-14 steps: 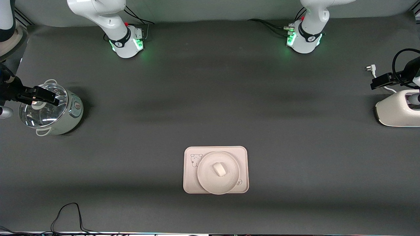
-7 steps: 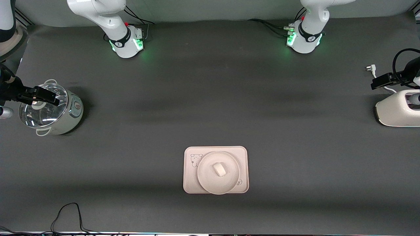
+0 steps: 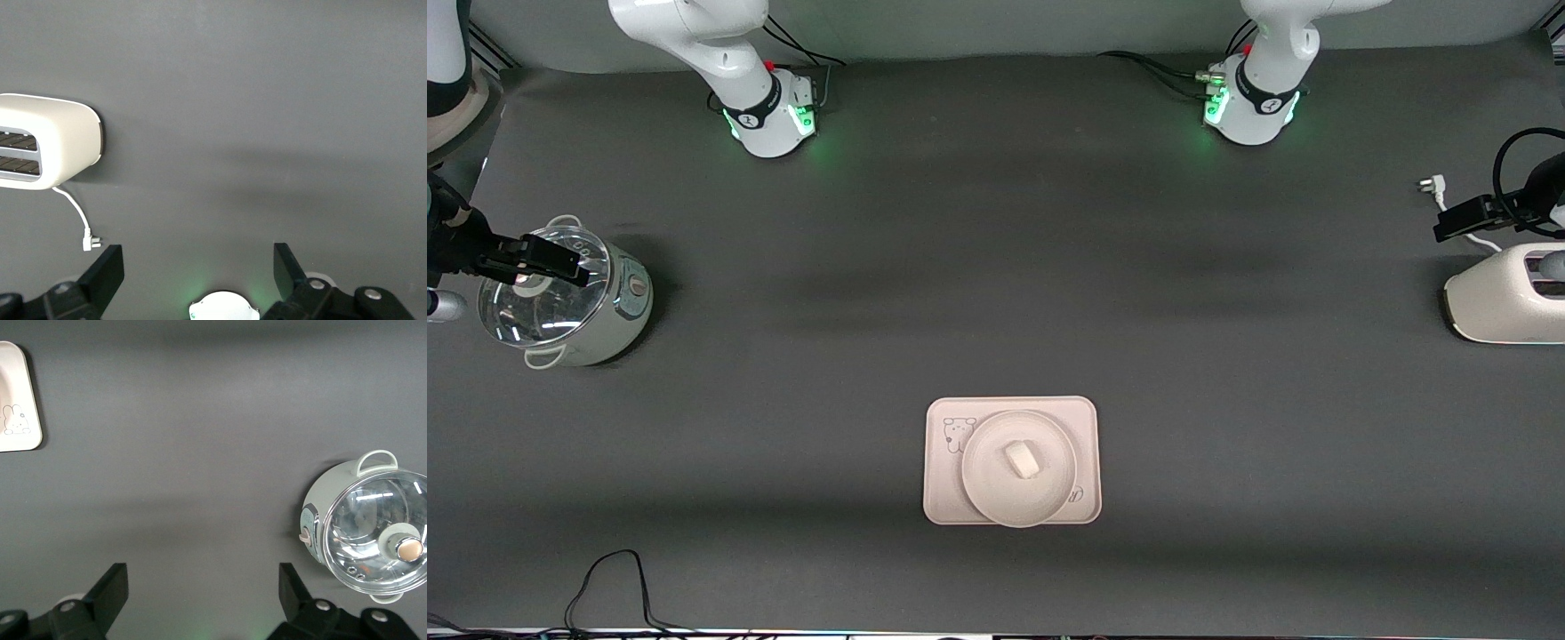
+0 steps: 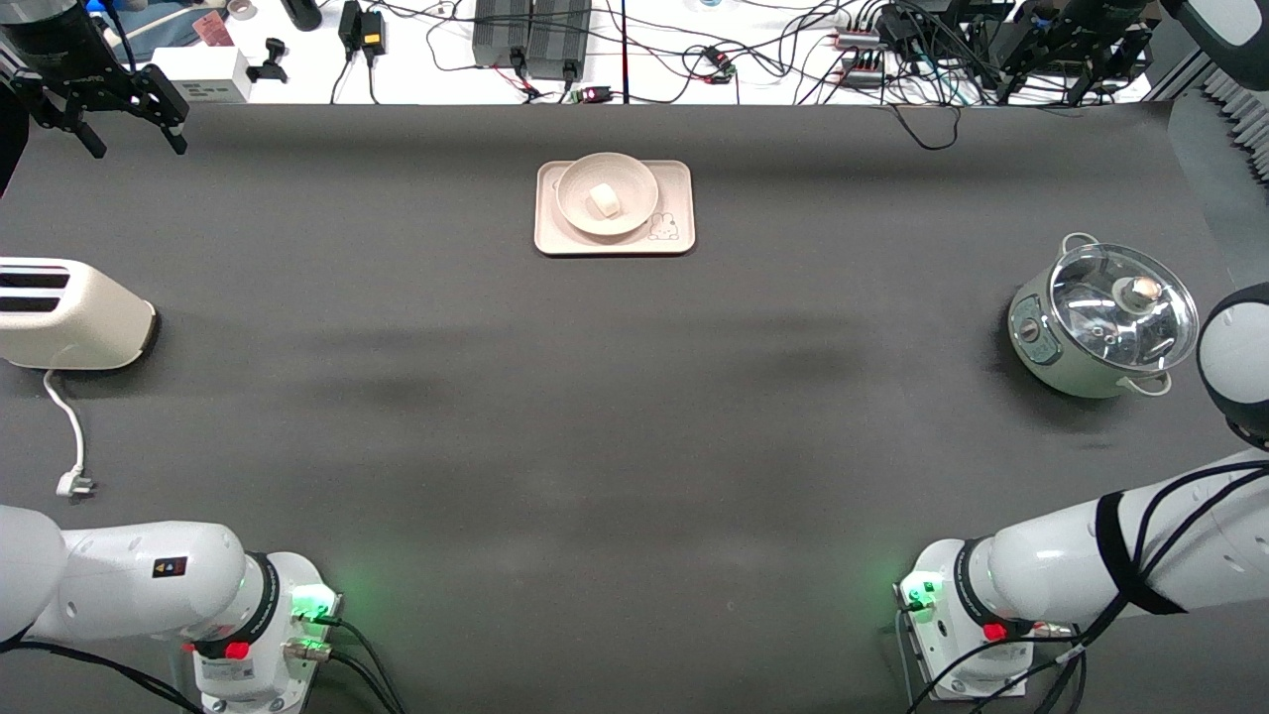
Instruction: Place bun in plate and plate on tray
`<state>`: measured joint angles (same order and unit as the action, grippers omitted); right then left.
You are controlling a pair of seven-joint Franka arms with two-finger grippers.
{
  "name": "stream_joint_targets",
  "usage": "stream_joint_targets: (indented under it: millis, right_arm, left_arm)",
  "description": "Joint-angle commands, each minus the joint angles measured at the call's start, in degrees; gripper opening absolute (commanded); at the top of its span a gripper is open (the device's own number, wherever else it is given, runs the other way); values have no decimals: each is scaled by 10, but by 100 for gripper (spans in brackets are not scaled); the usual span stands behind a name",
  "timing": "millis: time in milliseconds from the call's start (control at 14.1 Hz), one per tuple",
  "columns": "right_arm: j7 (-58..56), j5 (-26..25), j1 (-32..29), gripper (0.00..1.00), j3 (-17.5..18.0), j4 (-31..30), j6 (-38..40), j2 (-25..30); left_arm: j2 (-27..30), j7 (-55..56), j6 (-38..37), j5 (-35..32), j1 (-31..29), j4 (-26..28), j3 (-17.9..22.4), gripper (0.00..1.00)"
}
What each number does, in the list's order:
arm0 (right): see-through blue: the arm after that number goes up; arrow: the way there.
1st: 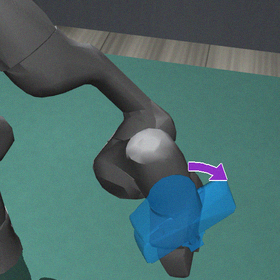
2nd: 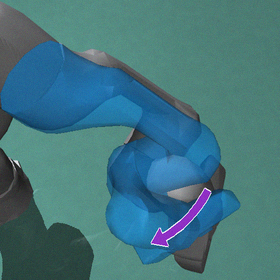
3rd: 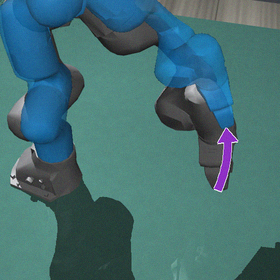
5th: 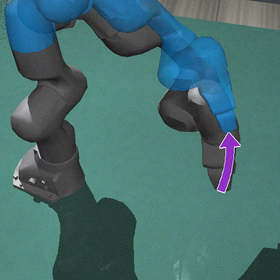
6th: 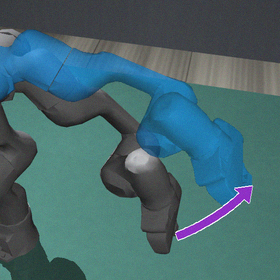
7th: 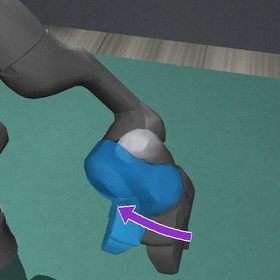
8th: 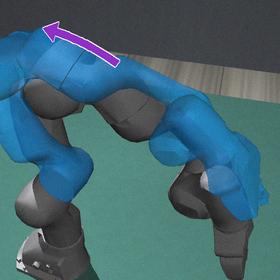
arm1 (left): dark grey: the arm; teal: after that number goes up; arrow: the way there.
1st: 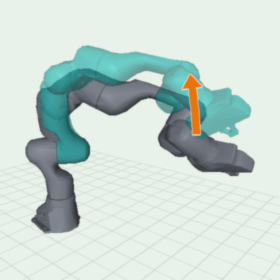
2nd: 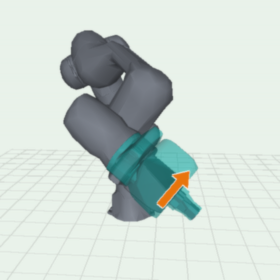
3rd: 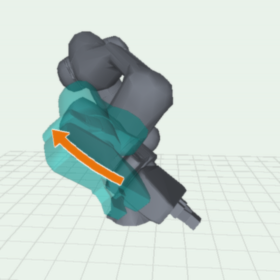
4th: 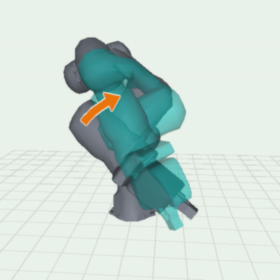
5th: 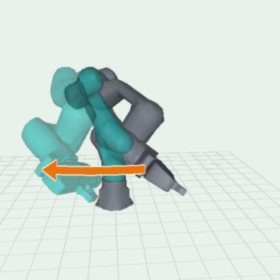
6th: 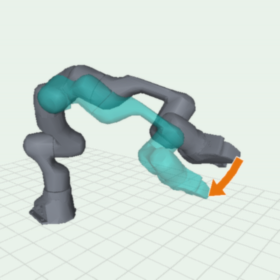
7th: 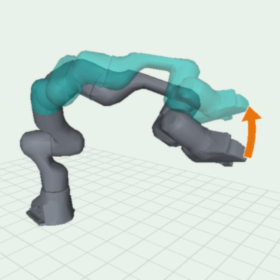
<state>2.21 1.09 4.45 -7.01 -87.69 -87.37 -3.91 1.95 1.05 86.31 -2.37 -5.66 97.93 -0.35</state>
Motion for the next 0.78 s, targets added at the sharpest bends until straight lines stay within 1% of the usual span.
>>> stream_joint_targets:
  millis: [0,356,712]
  right_arm:
    - [-6,-8,0,100,-5,7,2,2]
    - [-7,-10,3,100,-4,4,2,2]
    - [-5,-10,3,100,-4,3,1,3]
  left_arm:
    - [17,-8,8,4,0,14,3,100]
    - [17,-8,10,4,1,14,3,100]
    - [8,12,39,5,6,6,2,100]
